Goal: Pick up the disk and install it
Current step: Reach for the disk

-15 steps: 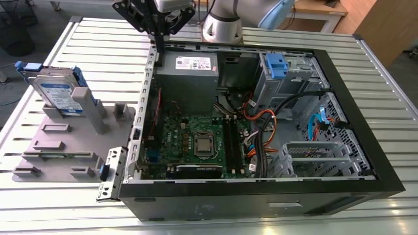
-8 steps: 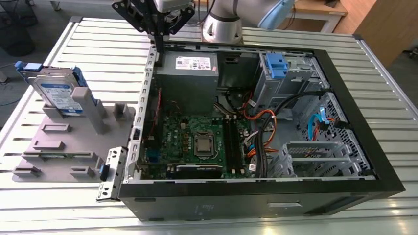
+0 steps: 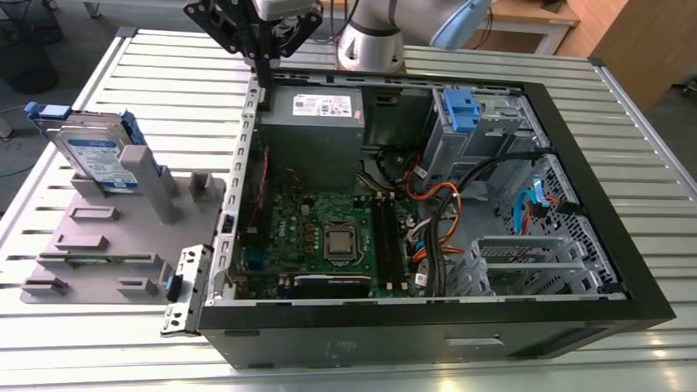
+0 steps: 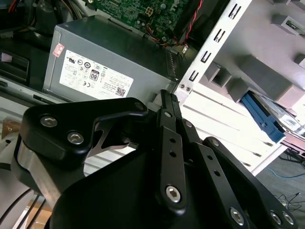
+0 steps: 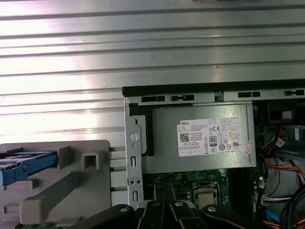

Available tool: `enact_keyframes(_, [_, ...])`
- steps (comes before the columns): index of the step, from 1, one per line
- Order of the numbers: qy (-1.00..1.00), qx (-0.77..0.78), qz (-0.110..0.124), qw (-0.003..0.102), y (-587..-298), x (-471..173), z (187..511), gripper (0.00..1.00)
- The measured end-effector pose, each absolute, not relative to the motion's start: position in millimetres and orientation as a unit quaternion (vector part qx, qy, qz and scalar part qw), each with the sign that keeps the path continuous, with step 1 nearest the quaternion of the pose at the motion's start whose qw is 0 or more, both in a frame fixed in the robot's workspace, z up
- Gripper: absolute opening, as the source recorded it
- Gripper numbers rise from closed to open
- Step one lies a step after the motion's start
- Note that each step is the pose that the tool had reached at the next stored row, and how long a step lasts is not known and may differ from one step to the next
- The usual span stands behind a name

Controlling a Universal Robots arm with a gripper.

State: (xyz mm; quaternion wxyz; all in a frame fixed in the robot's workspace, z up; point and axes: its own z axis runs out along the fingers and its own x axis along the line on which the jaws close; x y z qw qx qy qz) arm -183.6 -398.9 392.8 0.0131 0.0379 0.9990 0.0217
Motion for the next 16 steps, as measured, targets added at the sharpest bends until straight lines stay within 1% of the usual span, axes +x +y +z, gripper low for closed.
enact_keyframes(16, [0.999, 0.038, 0.022, 0.013, -398.9, -209.3, 392.7, 0.11])
